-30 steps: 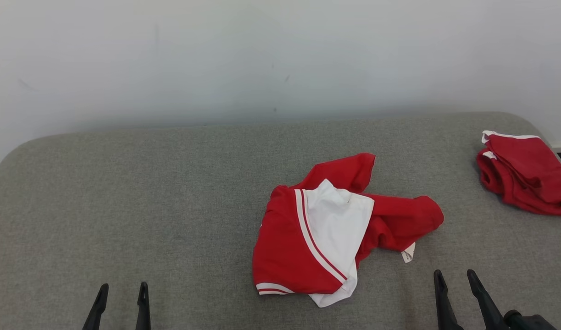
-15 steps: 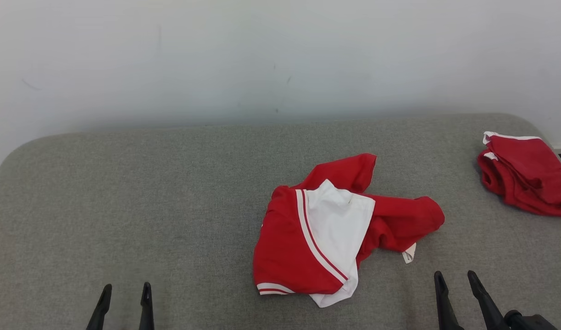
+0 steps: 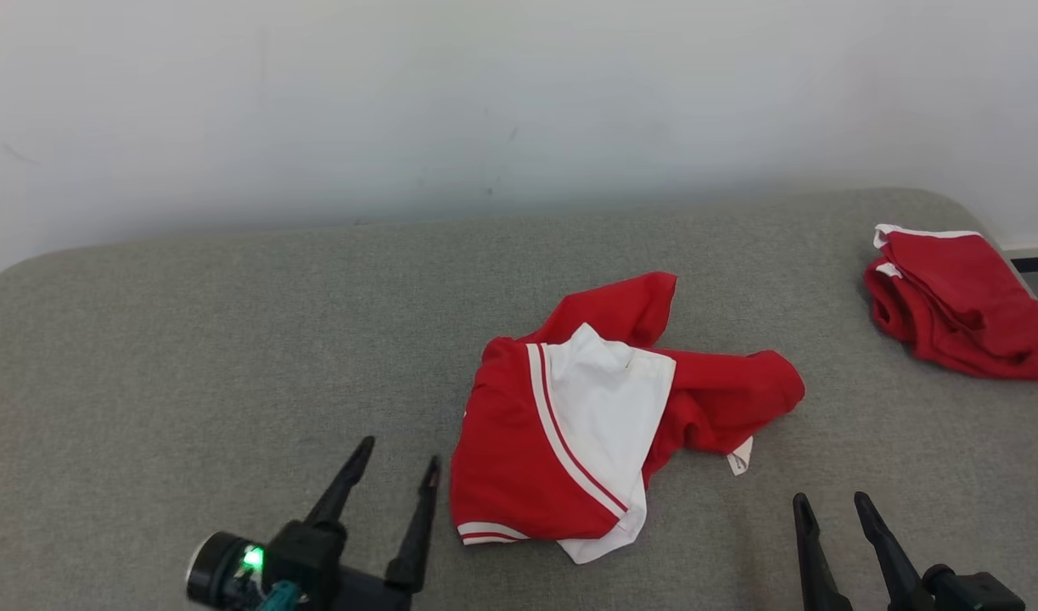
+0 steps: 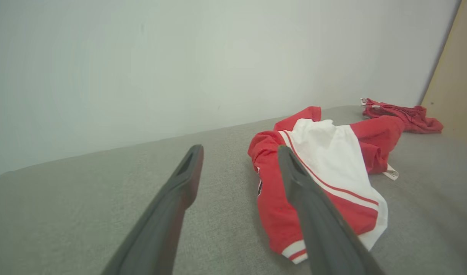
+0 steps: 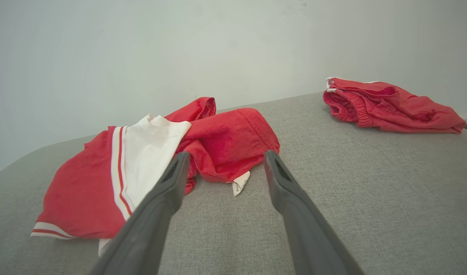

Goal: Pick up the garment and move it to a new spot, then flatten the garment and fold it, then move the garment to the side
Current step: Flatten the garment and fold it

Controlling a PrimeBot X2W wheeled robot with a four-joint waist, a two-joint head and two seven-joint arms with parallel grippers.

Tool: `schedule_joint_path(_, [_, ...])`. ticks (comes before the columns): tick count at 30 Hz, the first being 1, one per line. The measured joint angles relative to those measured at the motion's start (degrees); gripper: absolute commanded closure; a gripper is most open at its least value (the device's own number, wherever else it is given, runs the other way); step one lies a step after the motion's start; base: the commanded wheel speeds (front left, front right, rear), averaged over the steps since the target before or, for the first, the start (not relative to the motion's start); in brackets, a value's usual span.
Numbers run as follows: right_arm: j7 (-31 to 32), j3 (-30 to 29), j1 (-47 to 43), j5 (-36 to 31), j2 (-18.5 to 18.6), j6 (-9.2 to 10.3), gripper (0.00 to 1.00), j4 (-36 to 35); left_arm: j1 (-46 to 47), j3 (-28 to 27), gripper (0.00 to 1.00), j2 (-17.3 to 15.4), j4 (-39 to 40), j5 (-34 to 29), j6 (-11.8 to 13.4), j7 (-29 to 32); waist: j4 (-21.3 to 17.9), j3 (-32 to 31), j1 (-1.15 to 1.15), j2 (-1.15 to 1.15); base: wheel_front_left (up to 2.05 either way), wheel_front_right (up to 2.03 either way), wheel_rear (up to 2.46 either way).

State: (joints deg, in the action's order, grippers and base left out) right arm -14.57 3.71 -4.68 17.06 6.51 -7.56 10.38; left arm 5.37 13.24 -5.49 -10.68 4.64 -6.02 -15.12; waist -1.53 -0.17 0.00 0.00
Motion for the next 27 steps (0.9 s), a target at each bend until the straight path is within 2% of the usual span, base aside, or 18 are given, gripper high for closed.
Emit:
schedule_joint_path(7, [-0.1,0.0,1.0,0.2,-0.2,0.0,0.0,0.7,8.6,9.2,0.0,1.1,-5.5,-1.0,-1.1,3.8,-2.6,1.0,0.0,0.0,0.0,0.0,0.0])
schedule_joint_path(15, [-0.2,0.2,2.4,0.4,-0.7,0.0,0.0,1.4,14.1,17.7,0.0,0.6,-10.7,1.1,-1.5,10.5,-6.1,2.7,0.0,0.0,0.0,0.0,0.0])
schedule_joint_path(27, [-0.4,0.5,4.2,0.6,-0.5,0.0,0.0,1.7,17.8,25.1,0.0,-0.8,-19.2,2.5,-1.5,16.1,-10.6,5.5,0.0,0.0,0.0,0.0,0.0])
